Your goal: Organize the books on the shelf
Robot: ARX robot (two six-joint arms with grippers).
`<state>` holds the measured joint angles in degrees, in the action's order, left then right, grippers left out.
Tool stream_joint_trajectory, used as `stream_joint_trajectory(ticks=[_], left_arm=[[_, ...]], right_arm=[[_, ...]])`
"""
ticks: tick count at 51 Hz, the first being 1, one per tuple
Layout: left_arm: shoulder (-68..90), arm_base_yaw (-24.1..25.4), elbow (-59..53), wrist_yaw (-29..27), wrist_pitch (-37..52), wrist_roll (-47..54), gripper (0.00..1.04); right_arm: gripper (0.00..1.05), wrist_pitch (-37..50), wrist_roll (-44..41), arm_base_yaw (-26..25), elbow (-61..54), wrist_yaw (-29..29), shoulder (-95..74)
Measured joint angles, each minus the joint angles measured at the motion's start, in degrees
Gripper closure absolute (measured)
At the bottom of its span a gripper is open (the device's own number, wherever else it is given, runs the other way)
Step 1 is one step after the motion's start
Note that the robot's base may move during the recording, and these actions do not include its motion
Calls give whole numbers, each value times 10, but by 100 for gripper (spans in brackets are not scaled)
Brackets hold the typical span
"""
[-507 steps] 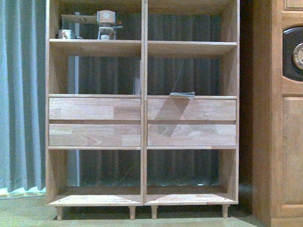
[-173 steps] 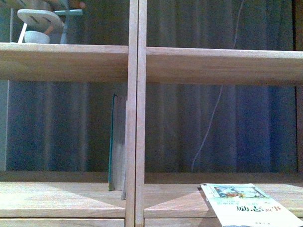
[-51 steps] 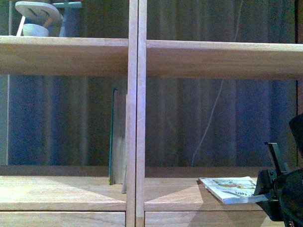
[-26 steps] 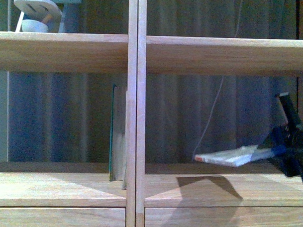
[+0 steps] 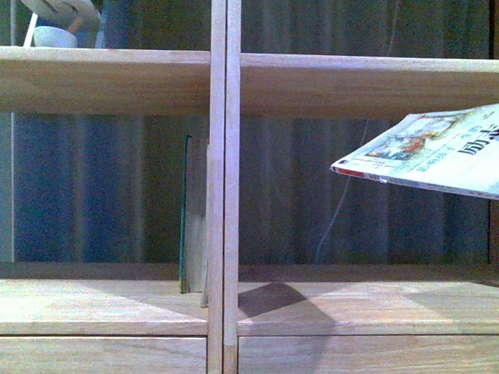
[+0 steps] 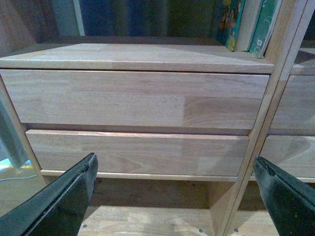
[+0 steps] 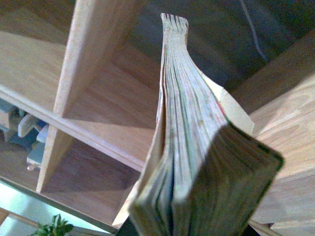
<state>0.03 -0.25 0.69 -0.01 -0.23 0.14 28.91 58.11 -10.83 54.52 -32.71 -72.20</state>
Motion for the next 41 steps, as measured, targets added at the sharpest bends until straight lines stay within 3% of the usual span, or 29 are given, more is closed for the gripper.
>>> stream_joint_trajectory(ticks=[11, 23, 27, 30, 41], left_arm=[[0, 0, 0, 0, 0, 0, 7], [2, -3, 0, -12, 5, -10, 7], [43, -21, 1, -76, 82, -61, 7], [93, -24, 8, -74, 144, -81, 7], [312, 30, 91, 25, 343, -126, 7]], right_arm=[[97, -6, -23, -7, -56, -46, 86], [97, -23, -53, 5, -91, -45, 158], [97, -24, -62, 6, -98, -45, 169], [97, -24, -67, 8, -104, -46, 176], [97, -22, -68, 28, -115, -44, 184]])
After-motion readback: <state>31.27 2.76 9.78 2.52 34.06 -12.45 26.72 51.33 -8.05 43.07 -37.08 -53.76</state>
